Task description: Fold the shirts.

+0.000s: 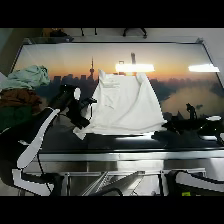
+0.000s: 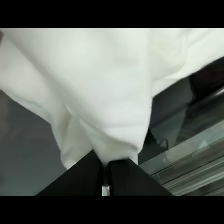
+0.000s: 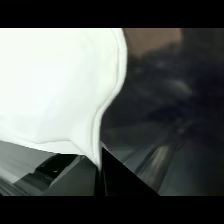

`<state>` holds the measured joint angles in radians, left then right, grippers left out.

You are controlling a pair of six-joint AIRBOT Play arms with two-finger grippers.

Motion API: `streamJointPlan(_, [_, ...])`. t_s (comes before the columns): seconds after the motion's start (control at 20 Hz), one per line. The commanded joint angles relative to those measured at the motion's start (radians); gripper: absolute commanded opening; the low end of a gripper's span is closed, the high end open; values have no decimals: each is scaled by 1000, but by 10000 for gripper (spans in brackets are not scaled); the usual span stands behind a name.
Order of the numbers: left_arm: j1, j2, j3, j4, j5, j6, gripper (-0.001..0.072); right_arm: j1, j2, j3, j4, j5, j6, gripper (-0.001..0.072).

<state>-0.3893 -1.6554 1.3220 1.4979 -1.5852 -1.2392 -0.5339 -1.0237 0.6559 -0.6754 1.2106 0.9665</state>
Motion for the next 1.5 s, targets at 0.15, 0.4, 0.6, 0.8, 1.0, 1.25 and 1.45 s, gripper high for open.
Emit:
streamJointPlan(0.15, [62,117,195,-37,-27,-43,15,-3,95,264,502,169,-107,17])
streamJointPlan(0.4, [287,420,582,-491,101,-98,16,-3,149,867,945,85,-163,18])
streamJointPlan(0.6, [530,646,787,-663,243,-109,18,-3,151,1320,866,-40,-167,17])
streamJointPlan(0.8, [735,867,635,-663,368,-87,19,-2,177,1421,690,-71,-146,17])
streamJointPlan(1.0, [818,930,398,-749,381,-53,19,6,129,1309,653,72,-99,17])
streamJointPlan(1.25, [556,687,112,-843,448,53,20,328,-25,963,388,31,-122,17])
streamJointPlan(1.45, [344,313,67,-650,686,53,20,388,-238,832,212,-206,-103,17])
